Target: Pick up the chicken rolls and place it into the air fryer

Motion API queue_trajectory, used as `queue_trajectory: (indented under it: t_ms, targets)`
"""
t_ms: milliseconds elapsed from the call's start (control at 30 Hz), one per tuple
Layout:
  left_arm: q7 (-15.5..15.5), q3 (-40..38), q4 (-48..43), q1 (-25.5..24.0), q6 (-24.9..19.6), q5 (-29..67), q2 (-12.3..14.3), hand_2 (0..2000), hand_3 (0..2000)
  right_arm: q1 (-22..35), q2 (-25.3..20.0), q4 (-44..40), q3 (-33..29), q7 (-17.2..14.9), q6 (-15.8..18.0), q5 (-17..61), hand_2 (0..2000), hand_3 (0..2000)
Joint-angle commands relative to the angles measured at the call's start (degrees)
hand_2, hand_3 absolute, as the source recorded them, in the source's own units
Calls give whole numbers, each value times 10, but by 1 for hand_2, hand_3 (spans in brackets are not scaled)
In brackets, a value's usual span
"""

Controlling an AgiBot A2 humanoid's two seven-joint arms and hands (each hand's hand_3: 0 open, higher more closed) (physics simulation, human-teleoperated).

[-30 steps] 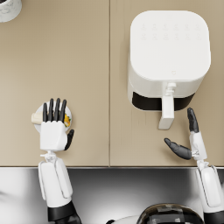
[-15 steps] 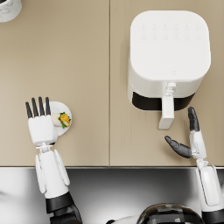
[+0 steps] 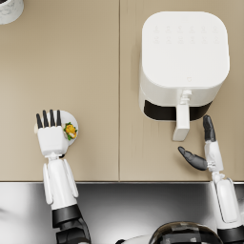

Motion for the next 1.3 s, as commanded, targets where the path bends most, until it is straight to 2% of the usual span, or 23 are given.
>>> queue_trajectory:
  t_ms: [33, 233, 267, 300, 333, 367, 433, 533, 700, 833, 1000, 1133, 1167, 1200, 1300]
  targets:
    - [0, 6, 40, 21, 4, 0, 0, 0, 0, 5, -3, 2, -2, 0, 0, 0, 0, 0]
    - [-3, 28, 103, 53, 23, 0, 1, 0, 0, 9, -10, -4, -2, 0, 0, 0, 0, 0]
    - [-4, 29, 108, 53, 24, 0, -1, 1361, 327, 9, -11, -4, -3, 0, 0, 0, 0, 0]
    - [-7, 29, 117, 59, 18, 0, -1, 2000, 653, 7, -11, -7, -3, 0, 0, 0, 0, 0]
    - [-10, 25, 124, 63, 24, 0, -1, 2000, 980, 8, -12, -12, -1, 0, 0, 0, 0, 0]
    - [-13, 24, 129, 67, 56, 0, -1, 2000, 1307, 11, -14, -22, 1, 0, 0, 0, 0, 0]
    - [2, 24, 101, 62, 125, 0, 1, 2000, 1960, 20, -19, -60, 9, 0, 0, 0, 0, 0]
    - [31, 22, 27, 48, 172, 0, 3, 2000, 2000, 35, -27, -123, 24, 0, 0, 0, 0, 0]
    - [67, 18, -92, 39, 235, 0, 6, 2000, 2000, 50, -37, -159, 35, 0, 0, 0, 0, 0]
    - [74, 23, -168, 28, 248, -1, 9, 2000, 2000, 67, -47, -184, 41, 0, 0, 0, 0, 0]
    - [76, 25, -201, 27, 252, -1, 12, 2000, 2000, 86, -58, -227, 68, 0, 0, 0, 0, 0]
    - [76, 28, -222, 20, 252, -1, 15, 2000, 2000, 95, -63, -225, 87, 0, -9, 1, 0, 0]
    - [76, 30, -227, 19, 252, -1, 15, 2000, 2000, 89, -59, -212, 91, 0, -12, 1, 1361, 327]
    - [76, 31, -230, 17, 252, -1, 16, 2000, 2000, 90, -58, -210, 92, 0, -27, 1, 2000, 653]
    - [76, 48, -261, -4, 252, -1, 17, 2000, 2000, 83, -52, -219, 82, 0, -71, 2, 2000, 1633]
